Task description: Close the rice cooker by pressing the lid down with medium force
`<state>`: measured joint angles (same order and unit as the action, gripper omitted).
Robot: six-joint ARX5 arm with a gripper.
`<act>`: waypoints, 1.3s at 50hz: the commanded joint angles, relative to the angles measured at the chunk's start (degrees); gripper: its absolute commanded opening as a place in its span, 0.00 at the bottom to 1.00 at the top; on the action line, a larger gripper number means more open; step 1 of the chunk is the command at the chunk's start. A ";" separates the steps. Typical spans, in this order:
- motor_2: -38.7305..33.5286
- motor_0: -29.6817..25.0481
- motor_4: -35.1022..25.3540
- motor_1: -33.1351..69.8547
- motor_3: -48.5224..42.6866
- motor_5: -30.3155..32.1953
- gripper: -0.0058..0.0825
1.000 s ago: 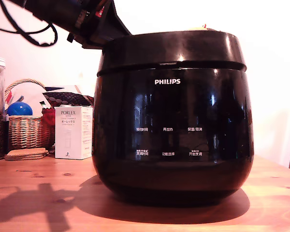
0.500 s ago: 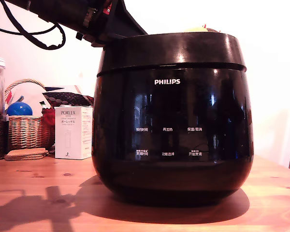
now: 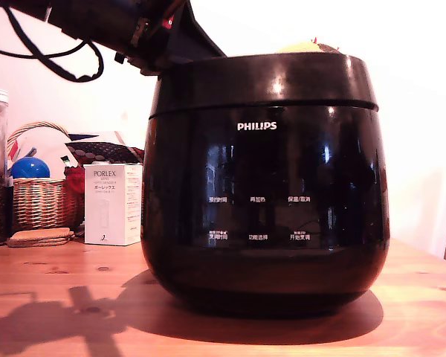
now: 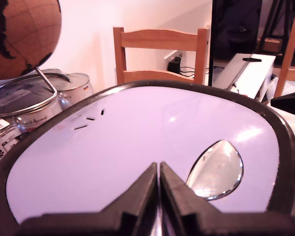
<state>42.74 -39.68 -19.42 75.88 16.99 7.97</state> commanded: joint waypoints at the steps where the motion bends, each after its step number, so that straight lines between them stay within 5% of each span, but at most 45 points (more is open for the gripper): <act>1: -7.04 -0.20 0.74 5.16 -4.94 1.01 0.04; 21: -7.13 -0.55 0.33 3.72 1.66 -0.11 0.04; 38: -0.22 0.24 0.94 -2.73 1.97 -1.03 0.04; 65: 10.80 12.68 9.88 -10.08 -4.46 0.02 0.04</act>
<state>53.89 -28.40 -10.28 65.32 13.17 7.73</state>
